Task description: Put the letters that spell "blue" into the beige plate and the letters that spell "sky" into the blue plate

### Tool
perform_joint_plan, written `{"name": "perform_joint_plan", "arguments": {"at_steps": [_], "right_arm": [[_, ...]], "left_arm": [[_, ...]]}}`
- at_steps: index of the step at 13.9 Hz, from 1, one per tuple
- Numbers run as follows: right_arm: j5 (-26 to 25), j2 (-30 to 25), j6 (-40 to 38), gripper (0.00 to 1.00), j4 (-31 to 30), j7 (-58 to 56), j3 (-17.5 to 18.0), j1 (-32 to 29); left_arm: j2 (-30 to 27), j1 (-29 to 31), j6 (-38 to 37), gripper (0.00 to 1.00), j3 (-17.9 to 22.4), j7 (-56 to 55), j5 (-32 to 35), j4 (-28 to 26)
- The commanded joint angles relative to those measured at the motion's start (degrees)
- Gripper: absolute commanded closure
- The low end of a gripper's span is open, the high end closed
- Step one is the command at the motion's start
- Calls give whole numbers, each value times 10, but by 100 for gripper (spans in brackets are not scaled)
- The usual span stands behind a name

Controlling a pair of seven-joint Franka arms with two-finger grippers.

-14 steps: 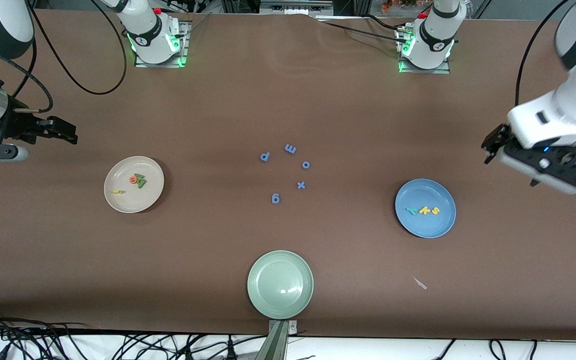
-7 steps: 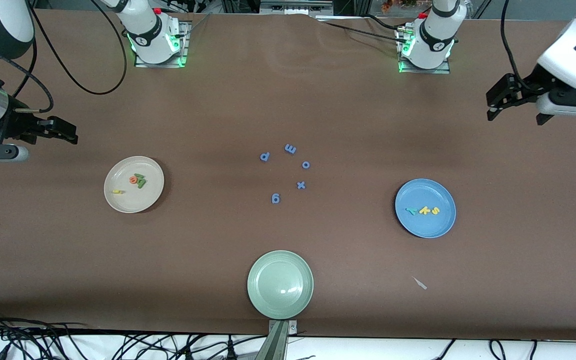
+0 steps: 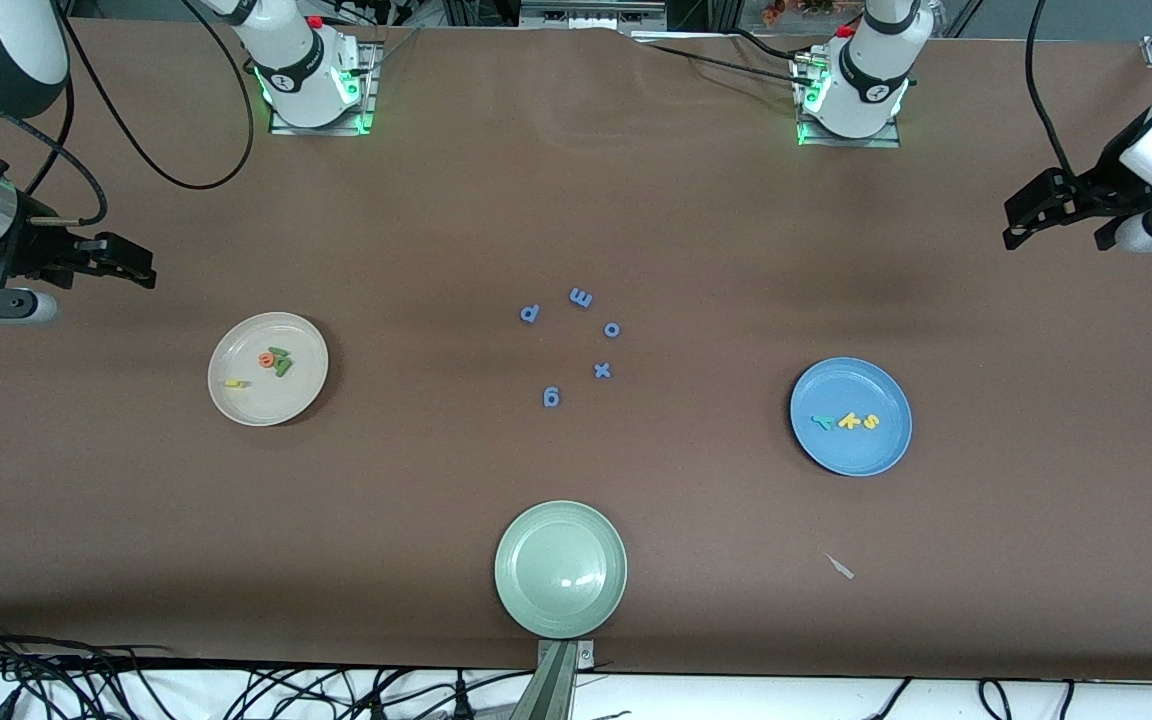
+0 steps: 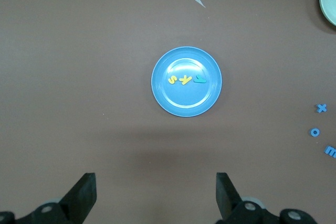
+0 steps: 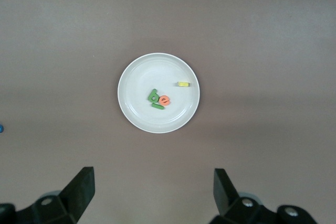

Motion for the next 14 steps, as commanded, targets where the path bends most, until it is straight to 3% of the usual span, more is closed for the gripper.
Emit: {"name": "perform_joint_plan", "arguments": {"at_steps": [1,5,7,14], "right_arm": [[3,-4,-1,0,-2,0,4,-4],[3,-4,-1,0,-2,0,4,-4],[3,-4,-1,0,-2,0,4,-4],[4,-4,-1,0,-2,0,4,-4]], "left_arm": [[-4,4,-5,0,-2,3,-7,1],[-7,14,-8,0,-18,3,-12,2],[-8,14,-46,0,-33,6,-9,2],[-3,17,-54,0,-28,7,-14,12]]}}
